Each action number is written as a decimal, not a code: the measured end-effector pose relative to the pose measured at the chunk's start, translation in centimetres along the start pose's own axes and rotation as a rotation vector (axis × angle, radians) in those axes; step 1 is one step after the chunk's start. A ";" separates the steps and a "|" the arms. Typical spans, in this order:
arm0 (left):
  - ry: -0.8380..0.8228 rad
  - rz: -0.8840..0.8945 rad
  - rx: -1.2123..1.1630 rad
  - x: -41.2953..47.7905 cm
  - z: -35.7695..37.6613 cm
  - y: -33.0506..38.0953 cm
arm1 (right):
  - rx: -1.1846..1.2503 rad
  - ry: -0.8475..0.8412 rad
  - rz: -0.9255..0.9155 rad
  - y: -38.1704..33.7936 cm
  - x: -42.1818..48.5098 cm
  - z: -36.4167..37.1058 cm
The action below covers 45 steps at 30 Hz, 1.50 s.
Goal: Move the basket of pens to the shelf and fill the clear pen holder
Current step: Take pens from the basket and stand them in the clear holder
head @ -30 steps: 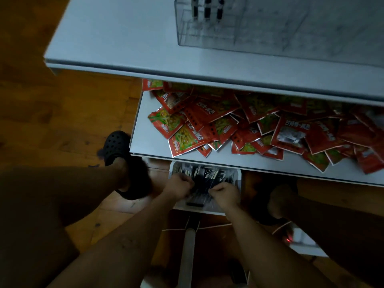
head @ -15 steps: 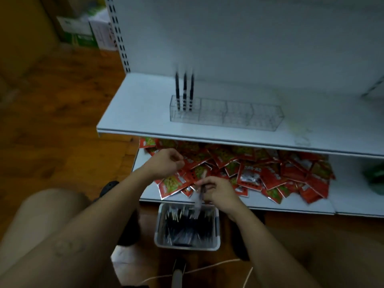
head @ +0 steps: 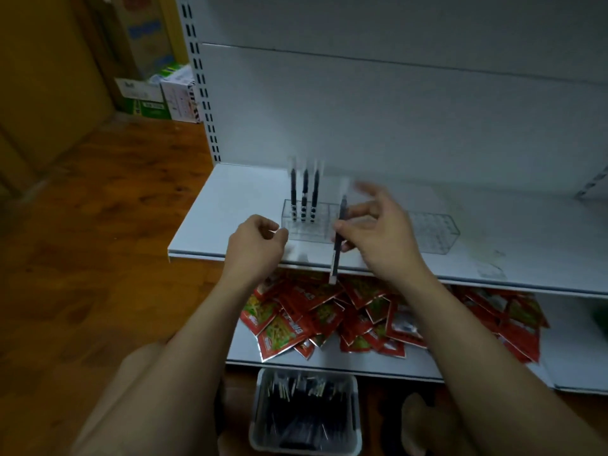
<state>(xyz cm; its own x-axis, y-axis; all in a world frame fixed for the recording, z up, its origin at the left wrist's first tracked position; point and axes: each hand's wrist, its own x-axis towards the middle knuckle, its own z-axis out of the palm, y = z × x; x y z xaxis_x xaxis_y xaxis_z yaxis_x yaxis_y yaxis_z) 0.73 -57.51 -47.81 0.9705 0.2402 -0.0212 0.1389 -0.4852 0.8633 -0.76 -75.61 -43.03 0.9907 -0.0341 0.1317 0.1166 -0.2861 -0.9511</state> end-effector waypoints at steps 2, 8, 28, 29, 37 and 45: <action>0.090 0.034 0.046 1.3 0.4 0.5 | -0.094 0.051 -0.134 -0.5 1.7 -0.2; 0.064 0.012 0.061 4.8 1.6 1.1 | -0.181 0.126 -0.333 0.1 5.6 0.1; -0.092 -0.020 -0.071 5.0 3.6 1.6 | -0.221 0.085 -0.295 2.7 8.7 0.0; -0.091 -0.018 -0.071 5.0 3.6 1.6 | -0.266 0.062 -0.286 3.0 8.4 0.1; -0.102 -0.022 -0.084 4.7 3.4 1.7 | -0.745 -0.243 -0.386 2.9 6.8 -1.0; -0.115 -0.042 -0.015 3.6 2.3 1.7 | -0.635 -0.091 -0.322 3.1 3.9 -1.7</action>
<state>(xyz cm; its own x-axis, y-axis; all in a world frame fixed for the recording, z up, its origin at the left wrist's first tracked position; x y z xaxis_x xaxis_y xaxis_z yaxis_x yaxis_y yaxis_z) 4.92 -59.43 -47.57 0.9802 0.1615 -0.1146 0.1779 -0.4641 0.8677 3.37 -78.26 -44.97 0.9192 0.2179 0.3281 0.3681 -0.7717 -0.5187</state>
